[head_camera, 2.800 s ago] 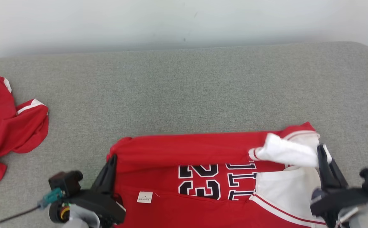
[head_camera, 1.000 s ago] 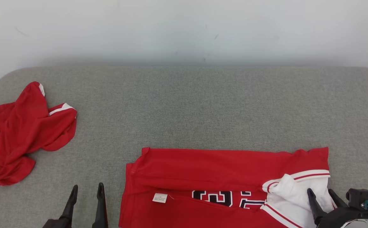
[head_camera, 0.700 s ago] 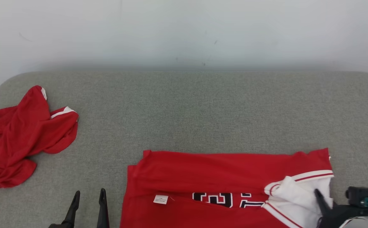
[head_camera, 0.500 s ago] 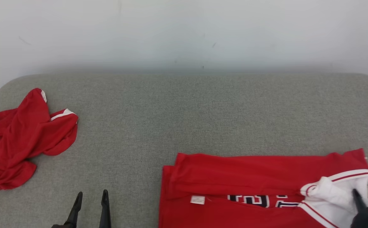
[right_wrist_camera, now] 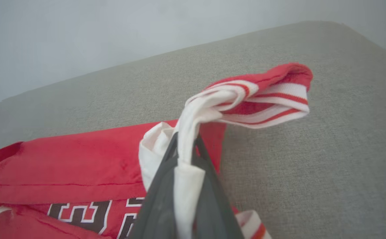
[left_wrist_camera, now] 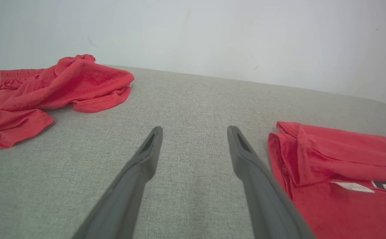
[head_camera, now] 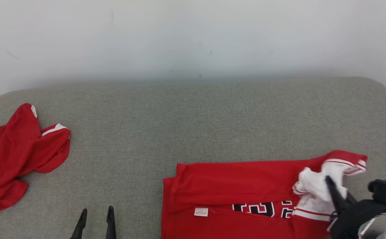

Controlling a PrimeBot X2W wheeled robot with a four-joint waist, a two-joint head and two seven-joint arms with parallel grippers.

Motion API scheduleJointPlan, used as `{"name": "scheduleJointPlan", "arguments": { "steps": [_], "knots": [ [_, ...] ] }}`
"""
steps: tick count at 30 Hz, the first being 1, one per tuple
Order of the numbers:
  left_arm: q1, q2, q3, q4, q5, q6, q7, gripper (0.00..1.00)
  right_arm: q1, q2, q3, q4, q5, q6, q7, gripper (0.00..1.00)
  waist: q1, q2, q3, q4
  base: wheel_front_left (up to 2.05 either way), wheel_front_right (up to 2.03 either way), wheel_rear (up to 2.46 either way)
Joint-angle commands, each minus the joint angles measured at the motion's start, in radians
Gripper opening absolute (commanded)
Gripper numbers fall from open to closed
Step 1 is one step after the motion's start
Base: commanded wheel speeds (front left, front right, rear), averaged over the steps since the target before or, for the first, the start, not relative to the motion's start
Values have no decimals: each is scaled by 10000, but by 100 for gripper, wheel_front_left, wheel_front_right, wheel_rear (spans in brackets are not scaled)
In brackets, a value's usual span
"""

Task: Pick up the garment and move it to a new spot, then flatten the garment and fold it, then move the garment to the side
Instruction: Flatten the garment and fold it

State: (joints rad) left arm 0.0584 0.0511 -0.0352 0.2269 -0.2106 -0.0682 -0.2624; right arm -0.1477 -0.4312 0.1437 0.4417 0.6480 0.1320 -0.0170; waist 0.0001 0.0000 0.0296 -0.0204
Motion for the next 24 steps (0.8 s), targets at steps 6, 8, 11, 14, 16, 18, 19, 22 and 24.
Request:
{"name": "scheduleJointPlan", "arguments": {
  "steps": [6, 8, 11, 14, 16, 18, 19, 22, 24],
  "knots": [
    [-183, -11, -78, -47, -55, 29, -30, 100, 590, 780, 663, -2626, 175, -19, 935, 0, -1, 0, 58, -28, 0, 0, 0],
    [-223, -11, -117, -32, -116, 30, -28, 100, 657, 1053, 855, -3207, 125, -21, 1210, 0, -1, 0, 106, 45, 0, 0, 0],
    [-300, -11, -174, 30, -202, 48, -30, 100, 659, 1487, 1100, -3775, -6, -21, 1498, 0, -1, 0, 170, 204, 0, 0, 0],
    [-425, -11, -283, 79, -270, 53, -30, 100, 559, 1954, 1367, -3999, -189, -19, 1681, 0, -1, 0, 218, 398, 0, 0, 0],
    [-468, -10, -371, 113, -313, 72, -30, 100, 457, 2237, 1564, -3954, -359, -19, 1744, 0, -1, 0, 265, 531, 0, 0, 0],
    [-545, -13, -474, 163, -375, 101, -28, 100, 332, 2488, 1753, -3775, -600, -21, 1736, 0, -1, 0, 318, 682, 0, 0, 0],
    [-599, -10, -499, 162, -396, 125, -30, 100, 254, 2652, 1848, -3654, -673, -21, 1705, 0, -1, 0, 345, 737, 0, 0, 0],
    [-708, -10, -635, 181, -483, 136, -28, 100, -24, 3030, 2074, -3162, -893, -19, 1643, 0, -1, 0, 418, 950, 0, 0, 0],
    [-777, -11, -719, 203, -508, 150, -30, 100, -215, 3199, 2217, -2778, -1069, -19, 1542, 0, -1, 0, 461, 1080, 0, 0, 0]
  ]
}}
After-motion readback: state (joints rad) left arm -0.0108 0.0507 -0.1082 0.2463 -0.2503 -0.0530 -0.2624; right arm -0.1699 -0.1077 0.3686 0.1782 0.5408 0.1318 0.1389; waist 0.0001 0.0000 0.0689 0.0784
